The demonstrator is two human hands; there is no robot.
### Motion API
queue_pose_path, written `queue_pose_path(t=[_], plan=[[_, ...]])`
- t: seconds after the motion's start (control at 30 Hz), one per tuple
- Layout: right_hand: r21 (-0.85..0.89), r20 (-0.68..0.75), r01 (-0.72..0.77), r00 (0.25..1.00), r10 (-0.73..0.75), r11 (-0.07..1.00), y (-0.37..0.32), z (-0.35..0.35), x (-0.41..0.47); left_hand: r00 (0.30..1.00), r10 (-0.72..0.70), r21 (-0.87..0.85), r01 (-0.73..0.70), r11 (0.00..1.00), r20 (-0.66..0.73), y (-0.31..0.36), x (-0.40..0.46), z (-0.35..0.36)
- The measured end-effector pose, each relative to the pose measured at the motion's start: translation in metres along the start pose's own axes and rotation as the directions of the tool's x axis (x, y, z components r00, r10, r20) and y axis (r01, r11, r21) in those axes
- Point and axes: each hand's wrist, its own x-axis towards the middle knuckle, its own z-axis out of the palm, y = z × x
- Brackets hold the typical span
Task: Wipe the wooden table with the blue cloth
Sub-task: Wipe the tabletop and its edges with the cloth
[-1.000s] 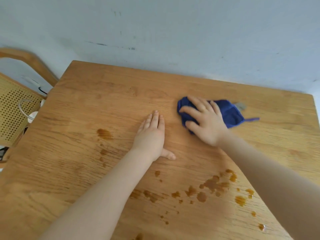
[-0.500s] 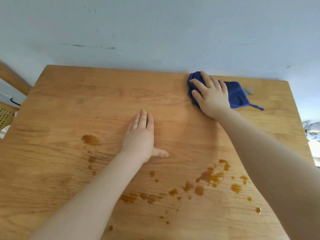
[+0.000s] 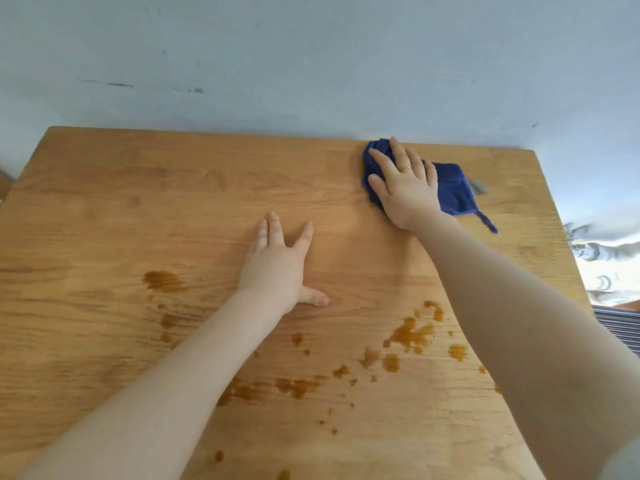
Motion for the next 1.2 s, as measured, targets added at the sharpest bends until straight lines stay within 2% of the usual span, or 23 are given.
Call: queue_pose_path(t=[0.07, 0.17, 0.27, 0.33, 0.4, 0.5, 0.6, 0.7, 0.77, 0.87, 0.93, 1.0, 1.1, 1.2], plan=[[0.018, 0.015, 0.034, 0.999, -0.034, 0.999, -0.003, 0.002, -0.018, 1.0, -0.01, 0.007, 0.01, 1.0, 0.0, -0.001, -0.002, 0.003], [-0.005, 0.067, 0.221, 0.973, -0.22, 0.975, -0.005, 0.003, -0.068, 1.0, -0.019, 0.034, 0.02, 0.999, -0.02, 0.001, -0.002, 0.002], [0.0, 0.136, 0.416, 0.901, -0.412, 0.909, 0.0, 0.003, -0.107, 1.0, -0.031, 0.022, 0.031, 0.999, 0.005, 0.002, -0.002, -0.001], [0.014, 0.175, 0.487, 0.859, -0.481, 0.874, 0.01, -0.002, -0.101, 0.999, -0.045, 0.023, 0.045, 0.999, 0.02, 0.003, -0.003, 0.0], [0.006, 0.14, 0.451, 0.883, -0.447, 0.892, 0.02, -0.007, -0.071, 0.998, -0.053, 0.059, 0.051, 0.997, 0.025, 0.003, -0.002, 0.0], [-0.018, 0.083, 0.235, 0.969, -0.233, 0.972, 0.031, -0.01, -0.018, 0.995, -0.087, 0.101, 0.081, 0.992, 0.052, 0.006, -0.003, -0.002], [-0.048, 0.09, 0.117, 0.99, -0.112, 0.992, 0.034, -0.012, 0.011, 0.994, -0.107, 0.124, 0.105, 0.987, 0.009, 0.013, -0.006, -0.003], [-0.021, 0.105, 0.135, 0.986, -0.132, 0.991, 0.031, -0.012, -0.01, 0.996, -0.089, 0.087, 0.089, 0.992, -0.007, 0.023, -0.011, -0.004], [-0.008, 0.102, 0.219, 0.971, -0.217, 0.976, 0.035, -0.01, -0.046, 1.0, -0.029, 0.092, 0.029, 0.995, 0.002, 0.038, -0.009, -0.004], [-0.002, 0.156, 0.462, 0.876, -0.456, 0.887, 0.056, -0.017, -0.083, 0.999, 0.031, -0.011, -0.032, 0.999, -0.024, 0.07, -0.003, -0.005], [-0.029, 0.177, 0.559, 0.819, -0.547, 0.828, 0.074, -0.023, -0.07, 0.995, 0.018, -0.063, -0.024, 0.998, -0.096, 0.091, 0.003, -0.004], [-0.058, 0.134, 0.51, 0.856, -0.499, 0.858, 0.081, -0.026, -0.042, 0.992, -0.005, -0.008, 0.004, 1.0, -0.123, 0.1, 0.007, -0.001], [-0.056, 0.074, 0.319, 0.946, -0.315, 0.946, 0.089, -0.025, 0.006, 0.997, -0.036, 0.129, 0.045, 0.991, -0.074, 0.11, 0.017, 0.001], [-0.05, 0.073, 0.249, 0.967, -0.246, 0.967, 0.092, -0.023, 0.025, 0.997, -0.075, 0.157, 0.079, 0.984, -0.029, 0.118, 0.023, -0.004]])
